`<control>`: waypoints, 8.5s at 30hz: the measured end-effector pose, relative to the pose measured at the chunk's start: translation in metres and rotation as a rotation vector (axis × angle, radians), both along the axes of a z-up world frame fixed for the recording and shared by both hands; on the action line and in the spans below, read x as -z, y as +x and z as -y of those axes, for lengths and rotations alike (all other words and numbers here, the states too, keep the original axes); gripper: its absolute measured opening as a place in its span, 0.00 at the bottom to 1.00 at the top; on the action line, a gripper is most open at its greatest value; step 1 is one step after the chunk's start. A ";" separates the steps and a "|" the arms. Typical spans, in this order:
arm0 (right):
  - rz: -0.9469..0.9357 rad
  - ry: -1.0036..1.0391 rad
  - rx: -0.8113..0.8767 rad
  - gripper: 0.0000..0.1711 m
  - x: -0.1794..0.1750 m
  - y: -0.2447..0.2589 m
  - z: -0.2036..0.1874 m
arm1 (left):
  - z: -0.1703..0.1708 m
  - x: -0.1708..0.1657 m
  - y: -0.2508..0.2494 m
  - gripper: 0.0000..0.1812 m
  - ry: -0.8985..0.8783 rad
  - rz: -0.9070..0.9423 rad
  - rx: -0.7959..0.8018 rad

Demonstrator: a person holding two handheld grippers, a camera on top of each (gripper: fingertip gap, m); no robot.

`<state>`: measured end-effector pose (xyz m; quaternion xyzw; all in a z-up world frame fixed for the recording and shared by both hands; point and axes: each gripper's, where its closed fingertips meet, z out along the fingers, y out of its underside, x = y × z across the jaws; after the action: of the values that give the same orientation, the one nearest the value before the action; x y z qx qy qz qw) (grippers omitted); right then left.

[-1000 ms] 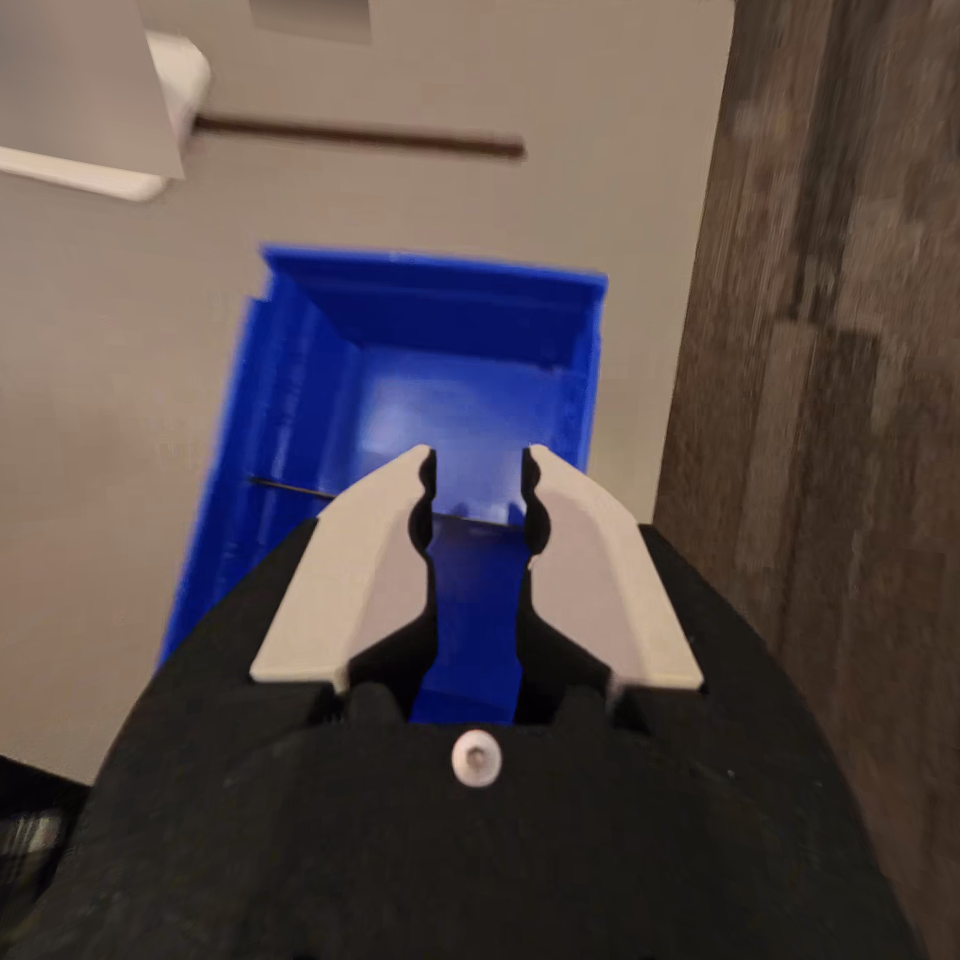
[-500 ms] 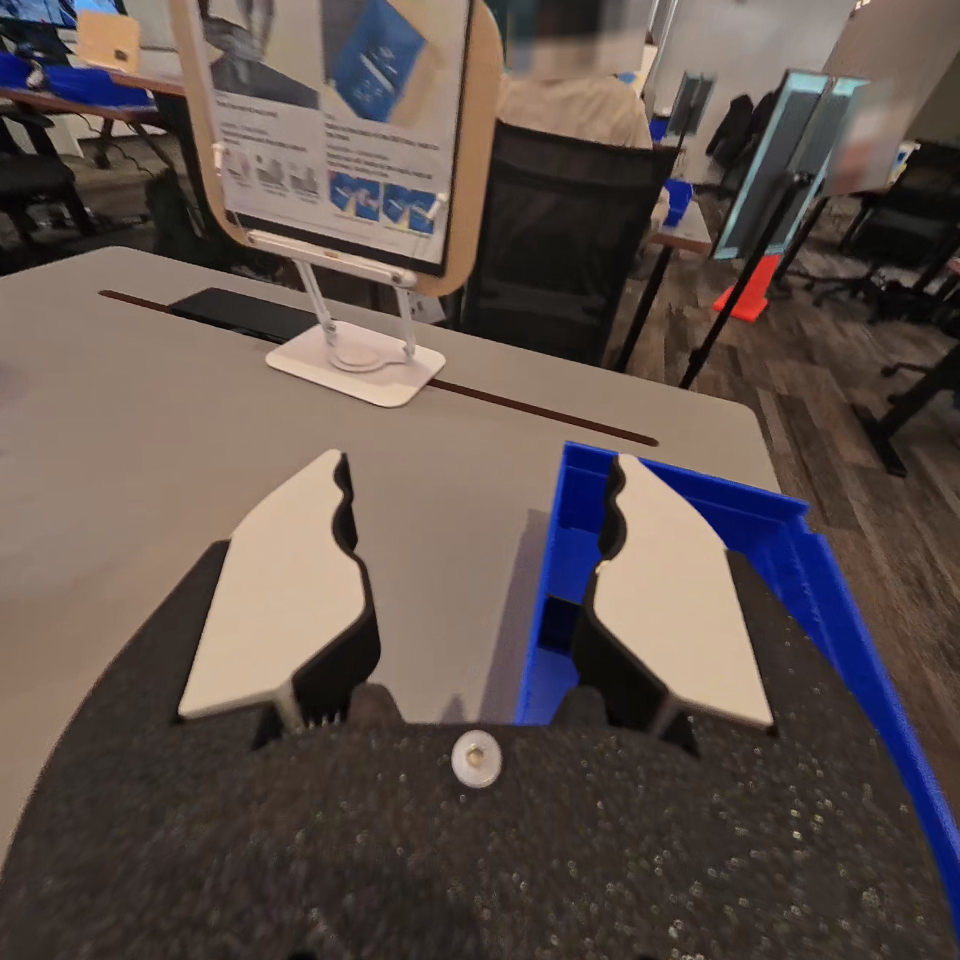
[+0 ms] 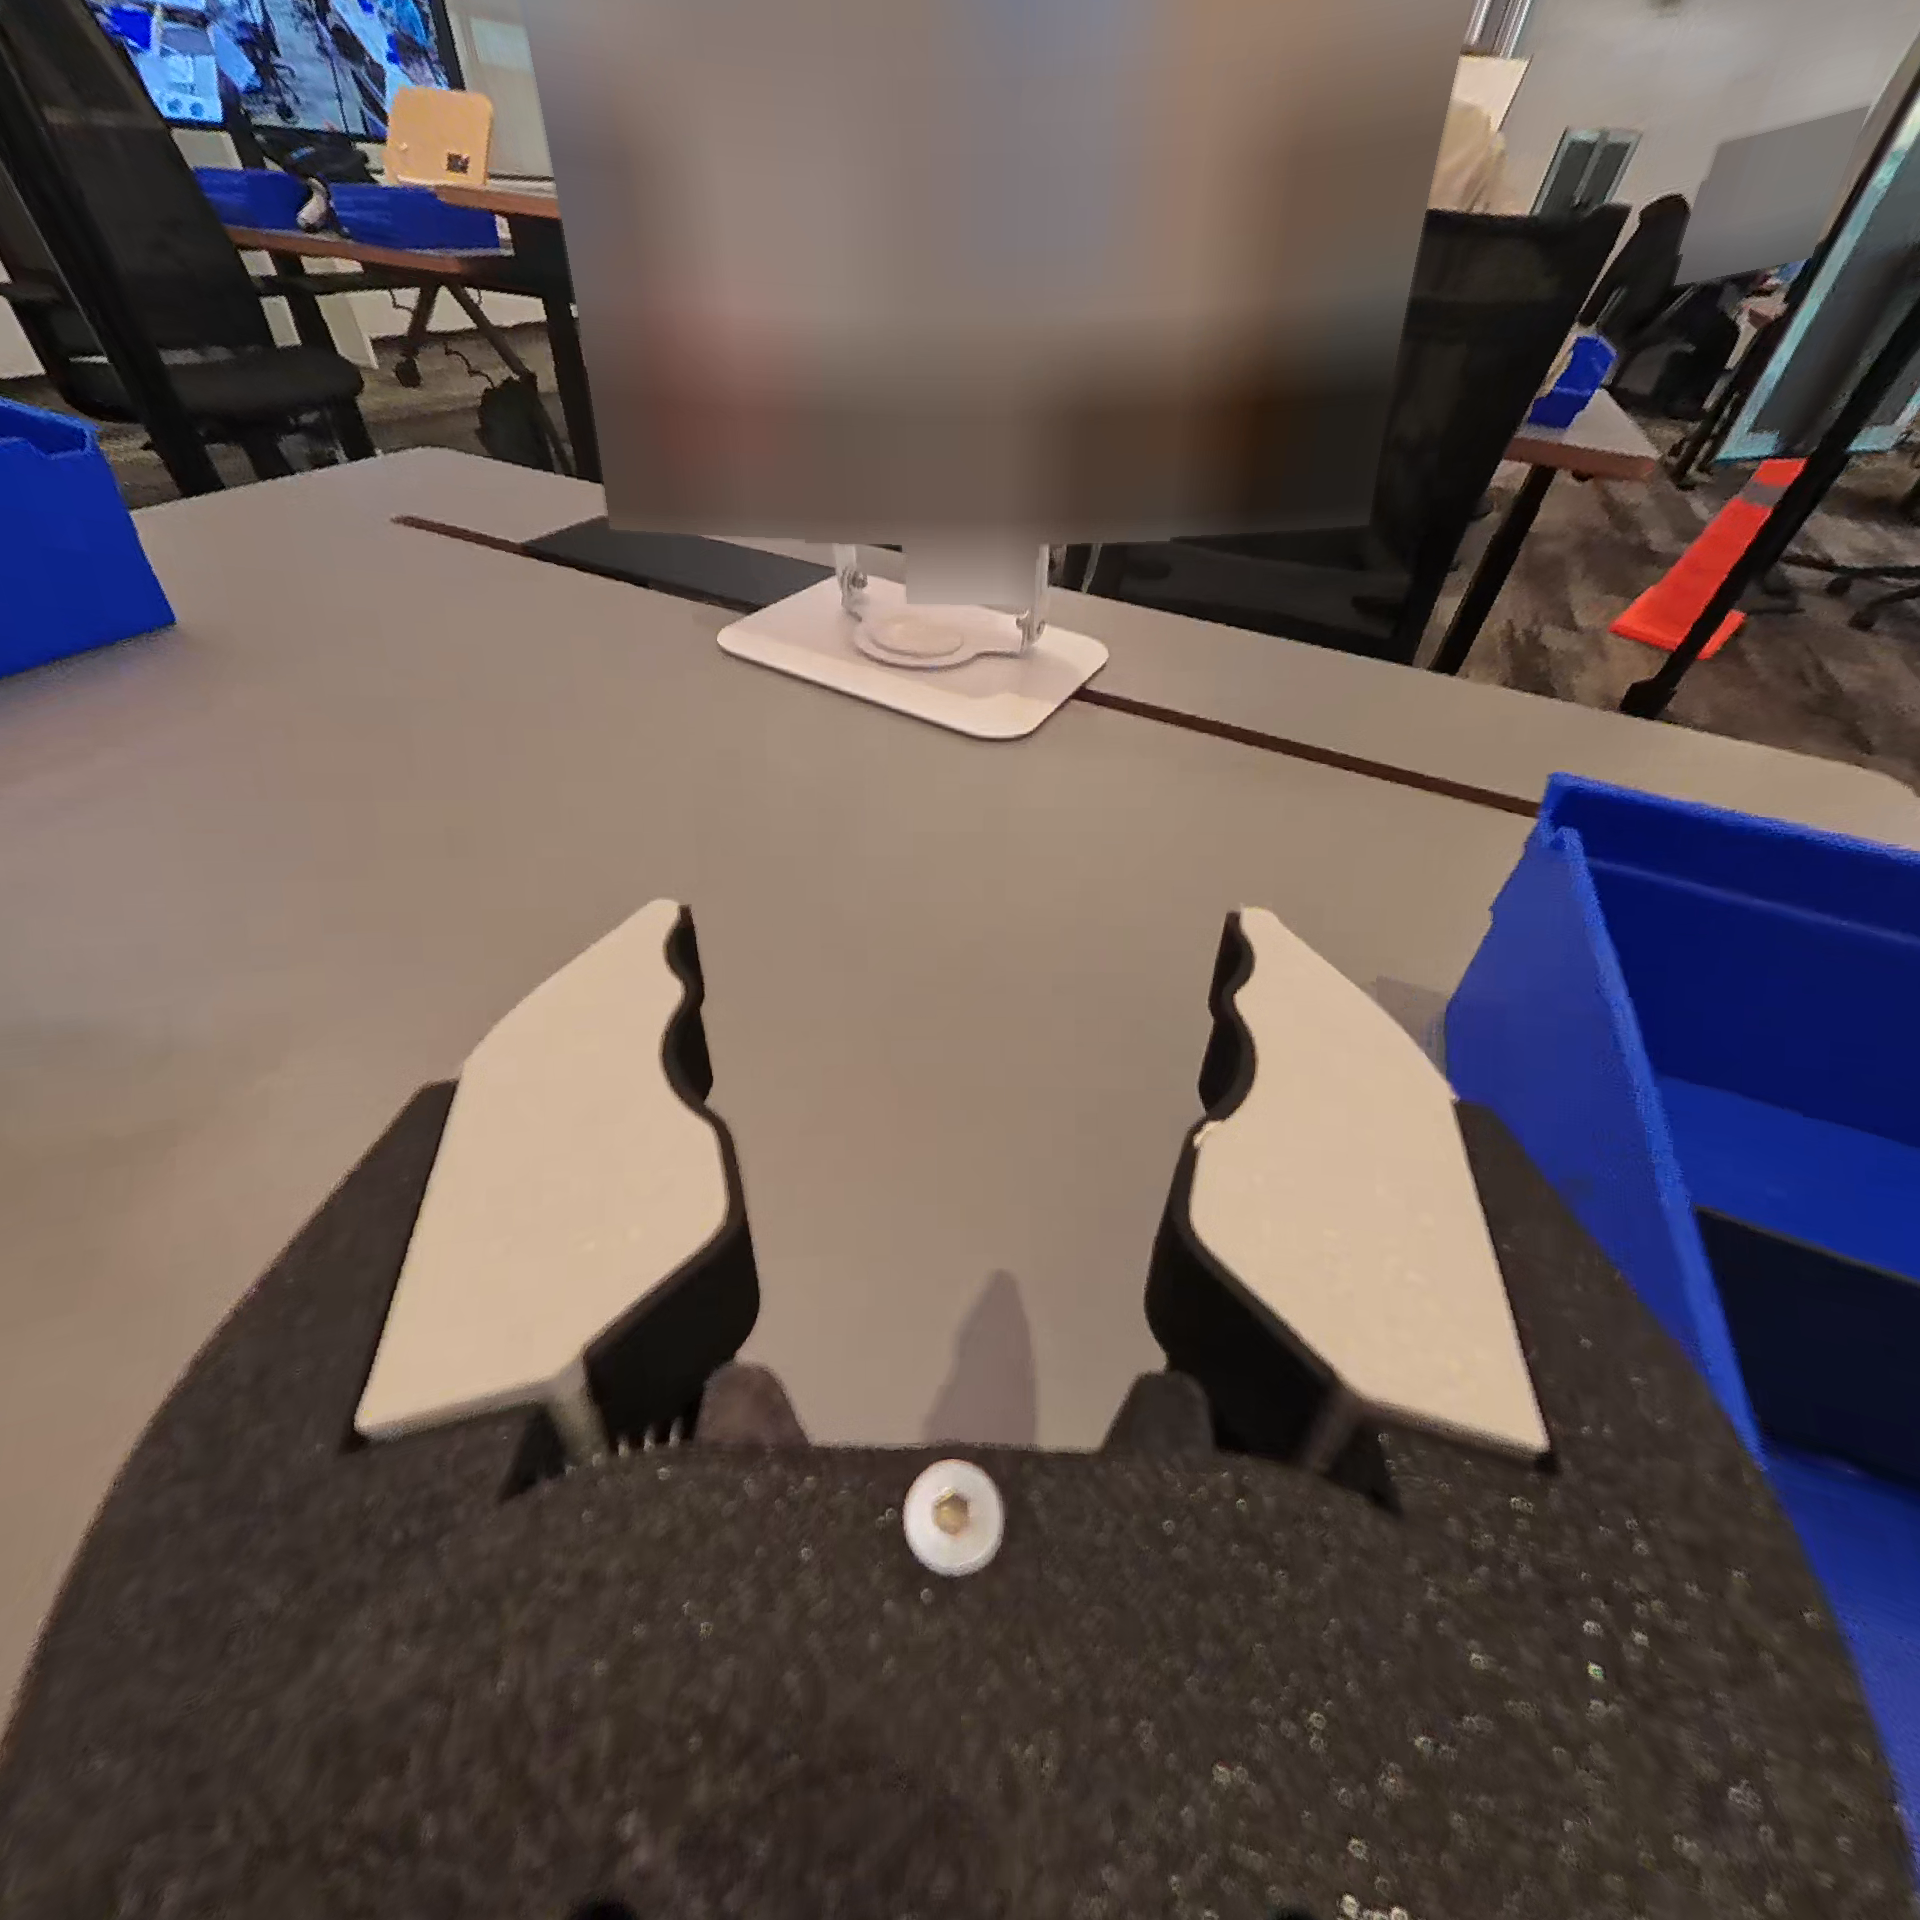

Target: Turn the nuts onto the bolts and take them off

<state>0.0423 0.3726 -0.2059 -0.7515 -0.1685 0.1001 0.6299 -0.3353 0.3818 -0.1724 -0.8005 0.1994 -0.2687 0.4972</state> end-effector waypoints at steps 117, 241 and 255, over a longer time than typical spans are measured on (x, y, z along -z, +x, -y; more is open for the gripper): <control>-0.104 -0.159 -0.117 0.44 0.037 -0.023 -0.002 | -0.015 0.003 -0.185 0.11 -0.417 -0.760 0.039; 0.093 -0.343 -1.162 0.05 -0.027 -0.238 -0.024 | -0.009 0.037 0.166 0.11 0.180 0.214 0.820; -0.114 -0.078 -0.895 0.56 -0.040 -0.226 -0.057 | -0.013 0.022 0.161 0.10 0.203 0.297 0.751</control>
<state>-0.1838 0.4294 -0.1662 -0.6211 -0.4379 0.4100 0.5043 -0.1746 0.3949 -0.1943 -0.5717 0.4290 -0.5227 0.4646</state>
